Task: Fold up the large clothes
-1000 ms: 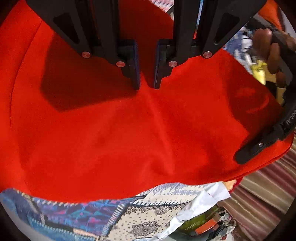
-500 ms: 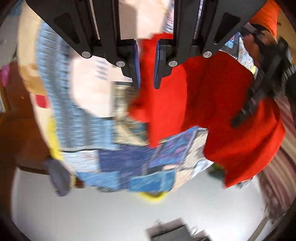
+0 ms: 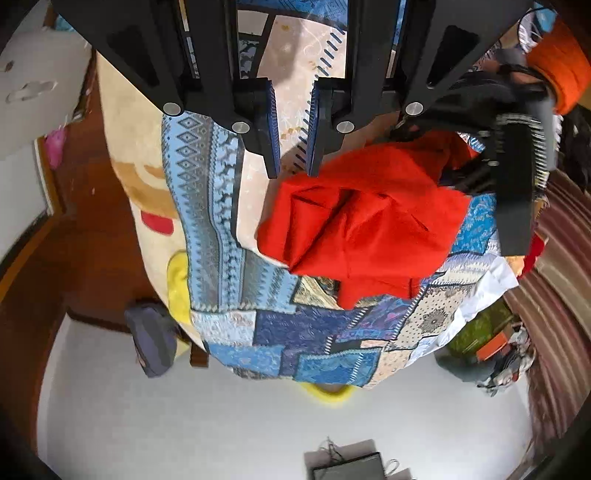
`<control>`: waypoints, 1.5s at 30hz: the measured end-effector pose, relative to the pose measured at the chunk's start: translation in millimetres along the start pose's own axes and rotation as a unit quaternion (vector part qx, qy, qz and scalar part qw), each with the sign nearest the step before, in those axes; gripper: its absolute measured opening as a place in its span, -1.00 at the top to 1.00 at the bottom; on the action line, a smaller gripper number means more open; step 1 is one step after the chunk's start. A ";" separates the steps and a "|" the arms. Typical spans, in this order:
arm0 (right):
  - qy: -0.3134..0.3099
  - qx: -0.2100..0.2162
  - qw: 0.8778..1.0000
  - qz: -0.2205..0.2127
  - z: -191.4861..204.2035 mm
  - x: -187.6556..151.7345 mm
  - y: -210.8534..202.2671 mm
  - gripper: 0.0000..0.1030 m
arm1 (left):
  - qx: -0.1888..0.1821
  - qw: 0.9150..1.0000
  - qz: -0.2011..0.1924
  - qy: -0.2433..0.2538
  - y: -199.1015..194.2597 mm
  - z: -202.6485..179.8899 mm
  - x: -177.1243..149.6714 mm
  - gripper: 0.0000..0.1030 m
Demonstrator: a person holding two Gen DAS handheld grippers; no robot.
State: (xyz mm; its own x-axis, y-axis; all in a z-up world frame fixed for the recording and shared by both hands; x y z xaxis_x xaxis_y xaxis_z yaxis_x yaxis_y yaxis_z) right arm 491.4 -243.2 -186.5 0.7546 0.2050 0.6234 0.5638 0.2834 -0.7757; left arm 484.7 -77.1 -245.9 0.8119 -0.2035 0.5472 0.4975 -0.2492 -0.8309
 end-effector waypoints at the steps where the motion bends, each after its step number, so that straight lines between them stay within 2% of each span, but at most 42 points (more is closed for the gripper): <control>1: -0.005 0.003 1.000 -0.007 6.6 3.9 -2.6 0.82 | -0.002 1.000 -0.014 -0.006 -15.3 6.8 -0.1 -0.44; 3: -0.014 0.016 1.000 -0.021 21.1 12.6 -6.8 0.82 | 0.005 0.999 -0.039 -0.011 -41.3 13.1 1.1 -0.52; 8: -0.034 0.043 0.998 -0.024 61.7 32.6 2.6 0.82 | 0.059 0.992 -0.104 -0.038 -86.5 66.9 5.3 -0.81; 11: -0.049 0.066 0.997 -0.008 94.7 36.2 27.9 0.82 | 0.107 0.988 -0.097 -0.053 -77.7 108.4 4.0 -0.85; 13: -0.068 0.055 0.996 0.013 111.8 28.0 54.2 0.82 | 0.124 0.987 -0.071 -0.069 -57.9 132.9 -7.5 -0.85; 16: -0.112 0.006 0.992 0.059 124.9 1.2 101.7 0.82 | 0.115 0.989 -0.010 -0.095 -16.0 152.1 -33.2 -0.85; 18: -0.157 -0.060 0.981 0.095 123.0 -26.9 138.8 0.82 | 0.094 0.990 0.008 -0.105 4.9 155.0 -49.2 -0.86; 20: -0.193 -0.097 0.974 0.060 121.1 -38.7 145.3 0.82 | 0.078 0.991 0.010 -0.106 16.7 153.2 -60.1 -0.89; 21: -0.213 -0.114 0.970 0.040 122.3 -41.9 141.9 0.82 | 0.079 0.991 0.005 -0.106 17.7 153.1 -63.2 -1.00; 24: -0.245 -0.182 0.952 0.029 117.1 -50.0 136.9 0.82 | 0.078 0.991 0.000 -0.105 18.5 155.9 -66.2 -1.00; 26: -0.249 -0.200 0.947 0.032 110.0 -55.1 136.6 0.82 | 0.071 0.991 0.002 -0.112 20.1 158.1 -69.2 -1.00; 30: -0.214 -0.209 0.953 0.059 83.2 -64.3 136.0 0.82 | 0.072 0.990 0.000 -0.118 17.4 154.7 -76.0 -1.00; 35: -0.142 -0.160 0.975 0.067 54.4 -66.1 125.3 0.82 | 0.087 0.990 0.001 -0.110 13.6 149.1 -82.9 -1.00; 39: -0.108 -0.146 0.980 0.078 32.3 -70.2 117.8 0.82 | 0.108 0.992 0.000 -0.073 4.8 140.2 -90.0 -1.00; 40: -0.098 -0.132 0.984 0.075 27.0 -71.6 114.7 0.82 | 0.115 0.991 0.002 -0.062 3.9 137.9 -93.1 -1.00; 45: -0.071 -0.110 0.989 0.073 0.7 -73.2 105.3 0.82 | 0.118 0.991 0.018 -0.053 6.9 134.7 -105.7 -1.00</control>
State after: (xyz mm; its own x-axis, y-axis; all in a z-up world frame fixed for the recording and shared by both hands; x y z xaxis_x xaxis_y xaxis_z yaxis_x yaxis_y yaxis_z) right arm 495.3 -227.7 -313.7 0.7878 0.3628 0.4978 0.5227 0.0338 -0.8518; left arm 443.5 70.2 -323.1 0.8516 -0.1042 0.5138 0.5155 -0.0121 -0.8568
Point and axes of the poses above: each gripper's, at about its wrist camera, not at the fingertips, and y roughly the way its jaws point, z to its left, x to its top, the point moved 6 cm from there along y, roughly the way its jaws point, and after that the axes turned 3 degrees about -z, right-handed, at the moved point
